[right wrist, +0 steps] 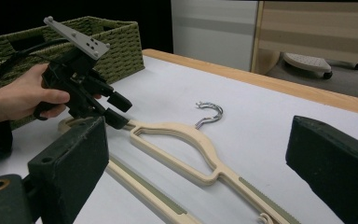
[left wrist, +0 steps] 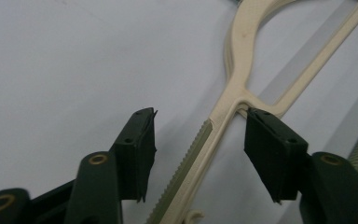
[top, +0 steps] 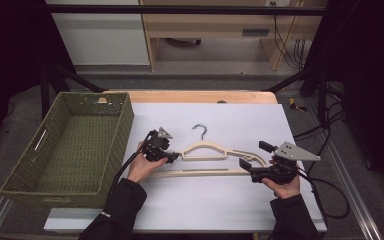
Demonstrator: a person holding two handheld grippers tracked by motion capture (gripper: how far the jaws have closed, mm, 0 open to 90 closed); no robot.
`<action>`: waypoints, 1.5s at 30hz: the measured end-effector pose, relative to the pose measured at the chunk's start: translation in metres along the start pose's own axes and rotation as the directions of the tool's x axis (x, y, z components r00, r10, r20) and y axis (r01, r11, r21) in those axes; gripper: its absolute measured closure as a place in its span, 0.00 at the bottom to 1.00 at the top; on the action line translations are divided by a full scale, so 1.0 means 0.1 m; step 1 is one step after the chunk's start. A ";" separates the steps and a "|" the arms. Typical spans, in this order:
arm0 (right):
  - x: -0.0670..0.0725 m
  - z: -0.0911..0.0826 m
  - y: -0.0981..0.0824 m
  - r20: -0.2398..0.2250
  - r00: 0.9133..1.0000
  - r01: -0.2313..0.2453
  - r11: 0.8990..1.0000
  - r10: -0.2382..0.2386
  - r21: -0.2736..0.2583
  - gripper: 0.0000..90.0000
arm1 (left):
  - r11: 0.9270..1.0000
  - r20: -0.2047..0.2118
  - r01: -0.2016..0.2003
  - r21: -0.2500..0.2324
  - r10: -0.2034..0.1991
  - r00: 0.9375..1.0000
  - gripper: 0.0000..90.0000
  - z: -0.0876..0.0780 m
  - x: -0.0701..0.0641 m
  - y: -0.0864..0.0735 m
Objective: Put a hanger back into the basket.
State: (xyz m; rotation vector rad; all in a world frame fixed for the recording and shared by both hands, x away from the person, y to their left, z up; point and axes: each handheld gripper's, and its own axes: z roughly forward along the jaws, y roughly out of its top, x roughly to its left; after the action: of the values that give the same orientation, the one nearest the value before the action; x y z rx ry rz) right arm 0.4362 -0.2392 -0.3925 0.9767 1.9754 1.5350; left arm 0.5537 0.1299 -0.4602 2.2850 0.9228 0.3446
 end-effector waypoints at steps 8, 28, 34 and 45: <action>0.00 0.01 -0.01 -0.001 1.000 -0.005 1.000 0.005 0.014 0.07 | 0.998 0.001 -0.053 0.041 0.053 0.999 0.69 0.05 -0.03 -0.02; -0.01 0.02 -0.02 -0.001 1.000 0.001 1.000 -0.001 0.016 0.08 | 0.985 -0.013 -0.151 0.082 0.153 0.988 0.76 -0.03 -0.10 -0.01; -0.01 0.02 -0.02 -0.003 1.000 0.001 1.000 -0.001 0.015 0.08 | 0.983 0.016 -0.161 0.093 0.160 0.987 0.78 -0.14 -0.16 0.01; 0.00 0.03 -0.03 -0.014 1.000 0.002 1.000 -0.001 0.023 0.10 | 0.983 0.041 -0.142 0.112 0.139 0.989 0.87 -0.15 -0.39 -0.07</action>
State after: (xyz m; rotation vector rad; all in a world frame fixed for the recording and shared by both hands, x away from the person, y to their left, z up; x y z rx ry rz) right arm 0.4373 -0.2379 -0.3959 0.9756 2.0071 1.5261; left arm 0.5150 0.1133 -0.4538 2.4607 0.7845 0.3203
